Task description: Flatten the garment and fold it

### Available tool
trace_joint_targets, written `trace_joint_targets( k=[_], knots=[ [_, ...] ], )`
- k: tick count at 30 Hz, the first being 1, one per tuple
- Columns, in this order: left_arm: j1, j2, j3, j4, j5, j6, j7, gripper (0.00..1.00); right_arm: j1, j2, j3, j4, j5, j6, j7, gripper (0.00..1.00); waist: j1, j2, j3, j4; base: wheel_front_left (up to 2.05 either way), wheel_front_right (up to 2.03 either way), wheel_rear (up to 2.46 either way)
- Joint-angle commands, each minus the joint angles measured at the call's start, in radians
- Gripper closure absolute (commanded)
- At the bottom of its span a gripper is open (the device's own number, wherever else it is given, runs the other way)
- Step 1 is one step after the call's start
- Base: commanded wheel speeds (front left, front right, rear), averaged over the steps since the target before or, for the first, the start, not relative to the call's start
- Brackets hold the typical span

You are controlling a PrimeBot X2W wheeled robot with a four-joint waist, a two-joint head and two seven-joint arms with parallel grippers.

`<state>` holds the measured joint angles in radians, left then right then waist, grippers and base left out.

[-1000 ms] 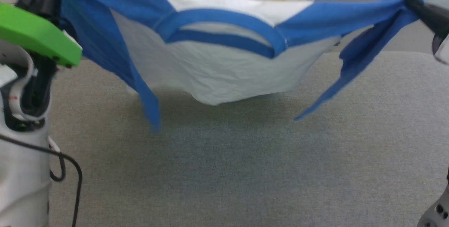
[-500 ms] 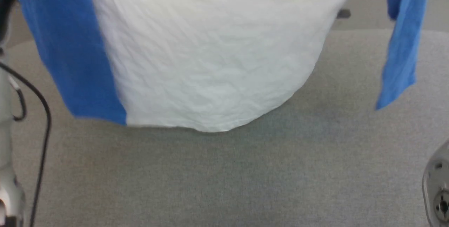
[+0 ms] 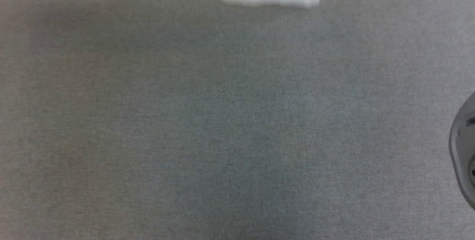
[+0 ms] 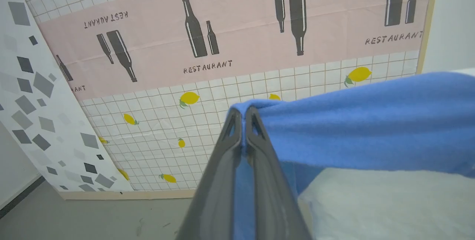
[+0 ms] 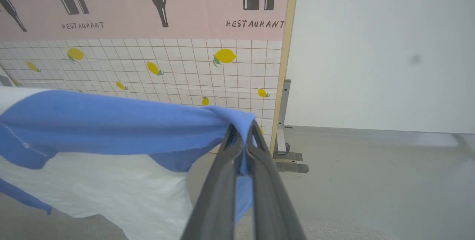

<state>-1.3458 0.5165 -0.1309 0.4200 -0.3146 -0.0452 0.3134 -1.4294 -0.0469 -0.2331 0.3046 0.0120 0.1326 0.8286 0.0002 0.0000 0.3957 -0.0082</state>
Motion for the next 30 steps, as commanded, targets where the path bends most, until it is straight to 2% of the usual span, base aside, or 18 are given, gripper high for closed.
trace_joint_targets(
  k=[1,4,8,13,21,27,30],
  knots=[
    [-0.032,0.014,0.005,0.02,0.02,0.016,-0.029,1.0,-0.024,-0.005,0.0,0.014,-0.022,-0.002,-0.025,1.0,-0.0002,0.0,0.058,-0.015,0.0,0.0,0.0],
    [-0.051,0.001,-0.002,0.066,0.026,0.02,-0.076,1.0,-0.044,-0.004,0.008,0.047,-0.032,-0.002,-0.053,1.0,-0.0002,0.0,0.066,-0.006,0.0,0.0,0.0],
    [-0.027,-0.018,-0.014,0.141,0.013,0.002,-0.118,1.0,-0.049,-0.004,0.028,0.124,-0.015,-0.002,-0.083,1.0,-0.0002,0.0,0.074,0.005,0.0,0.0,0.0],
    [0.061,-0.038,-0.022,0.208,-0.016,-0.024,-0.172,1.0,0.062,-0.016,0.061,0.155,0.041,-0.002,-0.132,1.0,-0.0002,0.0,0.049,0.024,0.0,0.0,0.0],
    [0.339,-0.089,0.005,0.21,-0.117,-0.053,-0.285,1.0,0.462,-0.039,0.064,0.031,0.219,-0.002,-0.227,1.0,-0.0002,0.0,-0.063,0.048,0.0,0.0,0.0],
    [0.713,-0.167,0.088,0.108,-0.235,-0.01,-0.348,1.0,0.849,-0.021,0.034,-0.136,0.332,-0.002,-0.307,1.0,-0.0002,0.0,-0.177,0.053,0.0,0.0,0.0],
    [0.93,-0.216,0.11,0.043,-0.276,0.027,-0.352,1.0,1.054,-0.009,0.014,-0.205,0.378,-0.002,-0.347,1.0,-0.0002,0.0,-0.237,0.056,0.0,0.0,0.0]
  ],
)
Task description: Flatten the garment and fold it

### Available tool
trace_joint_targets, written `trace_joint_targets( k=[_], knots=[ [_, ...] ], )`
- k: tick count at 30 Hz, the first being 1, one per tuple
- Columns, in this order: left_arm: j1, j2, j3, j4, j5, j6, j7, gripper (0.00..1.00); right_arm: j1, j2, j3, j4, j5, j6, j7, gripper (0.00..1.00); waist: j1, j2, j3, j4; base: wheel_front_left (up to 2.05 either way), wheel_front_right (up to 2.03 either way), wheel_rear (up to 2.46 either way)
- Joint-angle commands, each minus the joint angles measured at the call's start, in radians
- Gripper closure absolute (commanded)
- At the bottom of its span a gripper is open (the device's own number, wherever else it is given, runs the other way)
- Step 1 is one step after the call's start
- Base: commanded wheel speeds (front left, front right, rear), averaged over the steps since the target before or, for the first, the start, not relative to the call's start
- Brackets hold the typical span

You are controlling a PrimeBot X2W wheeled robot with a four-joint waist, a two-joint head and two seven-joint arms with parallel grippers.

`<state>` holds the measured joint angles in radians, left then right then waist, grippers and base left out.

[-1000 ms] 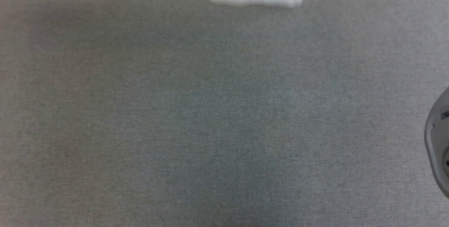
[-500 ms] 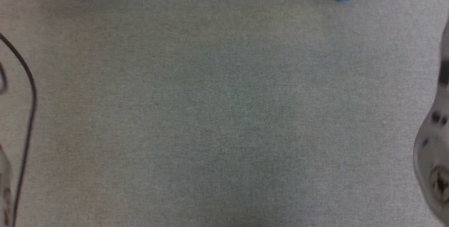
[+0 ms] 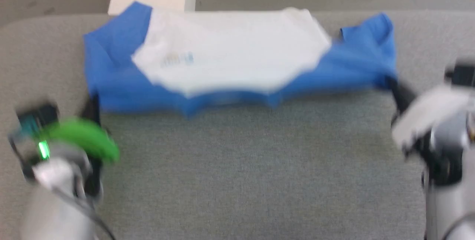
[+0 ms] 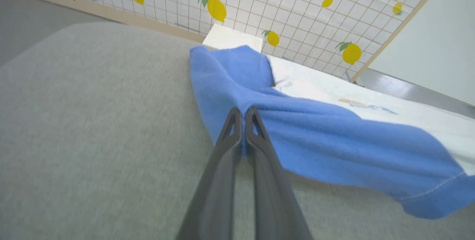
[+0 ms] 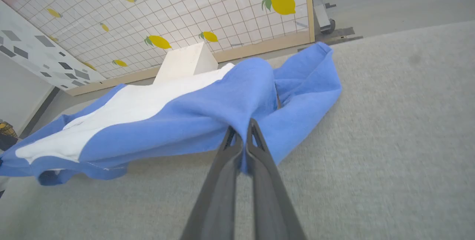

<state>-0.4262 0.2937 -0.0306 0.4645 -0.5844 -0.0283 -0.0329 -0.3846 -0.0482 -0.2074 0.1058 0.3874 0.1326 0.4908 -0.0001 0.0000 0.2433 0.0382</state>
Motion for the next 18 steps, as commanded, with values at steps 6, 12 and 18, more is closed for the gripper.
trace_joint_targets(
  k=[6,12,18],
  knots=[
    [0.337,-0.076,0.038,-0.116,-0.066,0.078,0.013,1.0,0.319,-0.003,-0.06,-0.062,0.066,-0.002,-0.109,1.0,0.0001,0.0,-0.168,0.027,0.0,0.0,0.0],
    [0.527,-0.081,0.065,-0.213,-0.084,0.155,0.074,1.0,0.54,-0.002,-0.071,-0.109,0.053,-0.002,-0.093,1.0,0.0001,0.0,-0.212,0.042,0.0,0.0,0.0],
    [0.636,-0.039,0.061,-0.351,-0.065,0.238,0.201,1.0,0.665,-0.002,-0.09,-0.241,-0.019,-0.002,0.076,1.0,0.0001,0.0,-0.233,0.037,0.0,0.0,0.0]
  ],
)
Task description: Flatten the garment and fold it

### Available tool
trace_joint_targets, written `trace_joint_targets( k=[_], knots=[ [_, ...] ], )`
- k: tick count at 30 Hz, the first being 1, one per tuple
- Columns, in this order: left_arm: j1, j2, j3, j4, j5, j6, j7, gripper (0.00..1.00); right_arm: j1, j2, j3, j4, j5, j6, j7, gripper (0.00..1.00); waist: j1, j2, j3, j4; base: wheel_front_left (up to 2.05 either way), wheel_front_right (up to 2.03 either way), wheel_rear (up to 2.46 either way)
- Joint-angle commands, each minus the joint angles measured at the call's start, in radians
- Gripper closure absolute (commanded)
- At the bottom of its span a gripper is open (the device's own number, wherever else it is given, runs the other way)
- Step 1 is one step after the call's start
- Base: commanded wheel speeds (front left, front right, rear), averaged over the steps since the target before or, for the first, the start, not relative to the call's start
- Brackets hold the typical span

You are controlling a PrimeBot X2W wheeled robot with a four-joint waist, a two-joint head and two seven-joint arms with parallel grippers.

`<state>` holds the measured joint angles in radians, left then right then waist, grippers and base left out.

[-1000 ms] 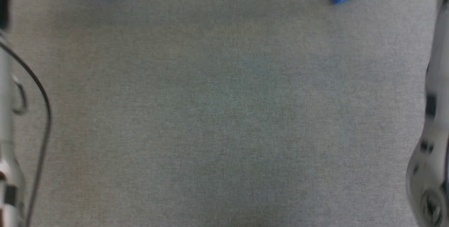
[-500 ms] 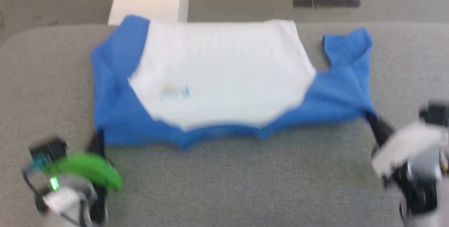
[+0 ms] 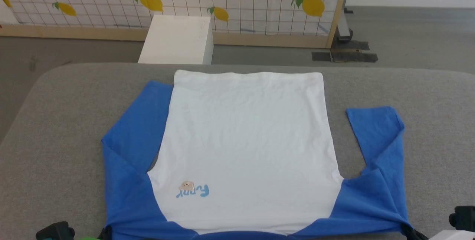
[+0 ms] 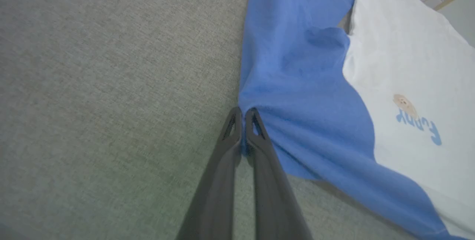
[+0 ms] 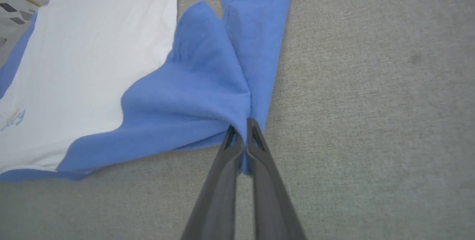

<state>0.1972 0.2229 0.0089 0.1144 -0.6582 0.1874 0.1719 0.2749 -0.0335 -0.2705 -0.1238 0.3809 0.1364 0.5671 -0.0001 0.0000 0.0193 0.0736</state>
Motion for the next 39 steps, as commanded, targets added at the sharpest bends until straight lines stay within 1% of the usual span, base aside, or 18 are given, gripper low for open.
trace_joint_targets(
  k=[1,3,6,7,8,9,10,11,14,17,20,23,26,30,33,35,37,39],
  knots=[
    [0.018,0.036,0.013,-0.02,0.016,0.032,0.016,1.0,0.011,-0.017,-0.022,-0.031,-0.023,-0.006,0.033,1.0,0.0001,0.0,-0.01,0.0,0.0,0.0,0.0],
    [0.019,0.04,-0.01,-0.037,0.027,0.044,0.052,1.0,0.006,-0.017,0.003,-0.051,-0.055,-0.006,0.09,1.0,0.0001,0.0,-0.008,-0.007,0.0,0.0,0.0],
    [-0.002,0.026,-0.036,-0.04,0.027,0.048,0.077,1.0,-0.022,-0.017,0.058,-0.043,-0.1,-0.006,0.15,1.0,0.0001,0.0,-0.004,-0.013,0.0,0.0,0.0],
    [-0.011,0.02,-0.044,-0.032,0.025,0.048,0.084,0.84,-0.034,-0.017,0.079,-0.028,-0.11,-0.006,0.165,1.0,0.0001,0.0,-0.002,-0.015,0.0,0.0,0.0],
    [-0.019,0.015,-0.049,-0.026,0.024,0.049,0.087,0.0,-0.044,-0.017,0.095,-0.013,-0.125,-0.006,0.175,1.0,0.0001,0.0,0.0,-0.017,0.0,0.0,0.0],
    [-0.029,0.01,-0.055,-0.017,0.024,0.05,0.09,0.0,-0.059,-0.017,0.108,0.005,-0.138,-0.006,0.173,0.99,0.0001,0.0,0.003,-0.019,0.0,0.0,0.0],
    [-0.035,0.009,-0.06,-0.009,0.024,0.049,0.094,0.0,-0.07,-0.017,0.119,0.023,-0.143,-0.006,0.171,0.67,0.0001,0.0,0.004,-0.021,0.0,0.0,0.0],
    [-0.042,0.005,-0.061,-0.002,0.02,0.048,0.095,0.0,-0.078,-0.017,0.132,0.044,-0.153,-0.006,0.172,0.0,0.0001,0.0,0.006,-0.021,0.0,0.0,0.0],
    [-0.048,0.009,-0.059,-0.001,0.016,0.046,0.096,0.0,-0.093,-0.017,0.135,0.071,-0.137,-0.006,0.144,0.0,0.0001,0.0,0.008,-0.02,0.0,0.0,0.0],
    [-0.034,0.018,-0.032,-0.048,-0.015,0.047,0.114,0.0,-0.095,-0.017,0.1,0.056,-0.091,-0.006,0.104,0.0,0.0001,0.0,0.011,-0.02,0.0,0.0,0.0],
    [-0.015,0.043,0.008,-0.126,-0.031,0.061,0.128,0.0,-0.101,-0.017,0.037,0.026,0.011,-0.006,0.068,0.0,0.0001,0.0,0.016,-0.018,0.0,0.0,0.0],
    [-0.018,0.07,0.068,-0.208,-0.019,0.078,0.076,0.0,-0.136,-0.017,-0.046,-0.006,0.063,-0.006,0.029,0.0,0.0001,0.0,0.028,-0.019,0.0,0.0,0.0],
    [-0.042,0.076,0.1,-0.256,0.009,0.063,-0.029,0.0,-0.219,-0.017,-0.099,-0.001,0.061,-0.006,0.01,0.0,0.0001,0.0,0.05,-0.026,0.0,0.0,0.0],
    [-0.094,0.075,0.087,-0.267,0.082,-0.004,-0.235,0.0,-0.384,-0.017,-0.14,0.045,-0.016,-0.006,0.018,0.0,0.0001,0.0,0.094,-0.031,0.0,0.0,0.0],
    [-0.135,0.068,0.06,-0.234,0.141,-0.044,-0.372,0.0,-0.52,-0.017,-0.138,0.11,-0.135,-0.006,0.064,0.0,0.0001,0.0,0.141,-0.031,0.0,0.0,0.0],
    [-0.165,0.065,0.049,-0.222,0.18,-0.064,-0.412,0.0,-0.605,-0.018,-0.133,0.161,-0.21,-0.006,0.107,0.0,0.0001,0.0,0.177,-0.028,0.0,0.0,0.0],
    [-0.192,0.06,0.045,-0.223,0.224,-0.082,-0.428,0.0,-0.688,-0.018,-0.143,0.219,-0.274,-0.006,0.15,0.0,0.0001,0.0,0.212,-0.024,0.0,0.0,0.0],
    [-0.22,0.047,0.047,-0.241,0.266,-0.104,-0.432,0.0,-0.76,-0.038,-0.147,0.277,-0.348,-0.006,0.19,0.0,0.0001,0.0,0.248,-0.015,0.0,0.0,0.0]
  ],
)
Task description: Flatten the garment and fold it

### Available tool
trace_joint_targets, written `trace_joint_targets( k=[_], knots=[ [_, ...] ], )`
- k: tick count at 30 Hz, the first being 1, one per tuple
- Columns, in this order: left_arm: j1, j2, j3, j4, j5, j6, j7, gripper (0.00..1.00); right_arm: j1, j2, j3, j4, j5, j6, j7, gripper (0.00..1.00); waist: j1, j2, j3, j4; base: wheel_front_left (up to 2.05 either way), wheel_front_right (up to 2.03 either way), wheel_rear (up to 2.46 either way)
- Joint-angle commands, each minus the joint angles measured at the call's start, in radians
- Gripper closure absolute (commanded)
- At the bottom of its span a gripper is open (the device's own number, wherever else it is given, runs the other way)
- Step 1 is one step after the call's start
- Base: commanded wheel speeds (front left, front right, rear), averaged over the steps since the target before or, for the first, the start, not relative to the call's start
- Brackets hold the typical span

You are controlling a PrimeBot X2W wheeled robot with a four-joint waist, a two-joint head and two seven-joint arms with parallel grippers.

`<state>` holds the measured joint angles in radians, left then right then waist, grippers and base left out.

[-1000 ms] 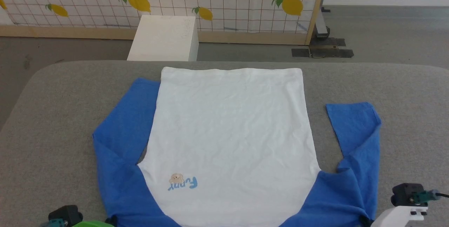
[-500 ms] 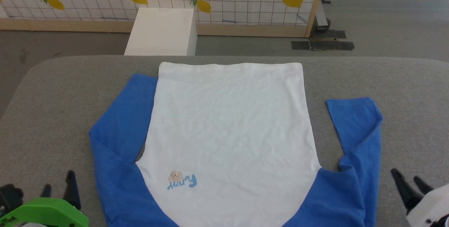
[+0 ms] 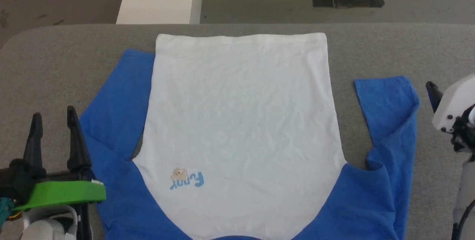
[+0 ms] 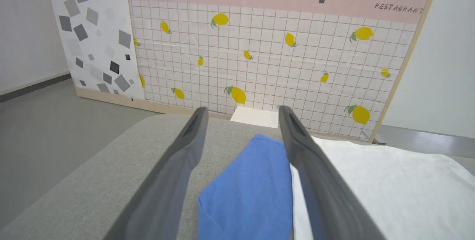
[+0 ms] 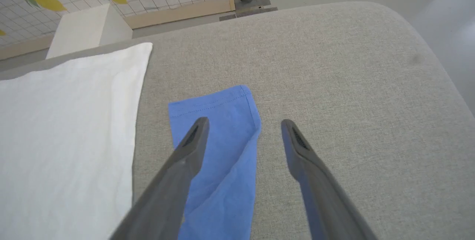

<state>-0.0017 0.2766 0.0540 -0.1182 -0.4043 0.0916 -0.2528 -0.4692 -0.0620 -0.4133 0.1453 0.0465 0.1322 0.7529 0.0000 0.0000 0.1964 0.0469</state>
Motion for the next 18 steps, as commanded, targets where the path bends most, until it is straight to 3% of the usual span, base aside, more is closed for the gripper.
trace_joint_targets(
  k=[1,9,18],
  knots=[
    [-0.036,-0.016,0.009,-0.025,0.038,-0.023,-0.008,0.0,-0.052,-0.016,-0.014,0.037,-0.051,-0.002,0.024,0.0,0.0,0.0,0.09,0.02,0.0,0.0,0.0],
    [-0.089,-0.091,0.054,-0.039,0.13,-0.128,-0.009,0.0,-0.206,-0.04,-0.032,0.165,-0.225,-0.002,0.117,0.0,0.0,0.0,0.201,0.067,0.0,0.0,0.0],
    [-0.13,-0.148,0.083,-0.013,0.17,-0.193,-0.009,0.0,-0.257,-0.077,0.02,0.216,-0.243,-0.002,0.114,0.0,0.0,0.0,0.267,0.087,0.0,0.0,0.0]
  ],
)
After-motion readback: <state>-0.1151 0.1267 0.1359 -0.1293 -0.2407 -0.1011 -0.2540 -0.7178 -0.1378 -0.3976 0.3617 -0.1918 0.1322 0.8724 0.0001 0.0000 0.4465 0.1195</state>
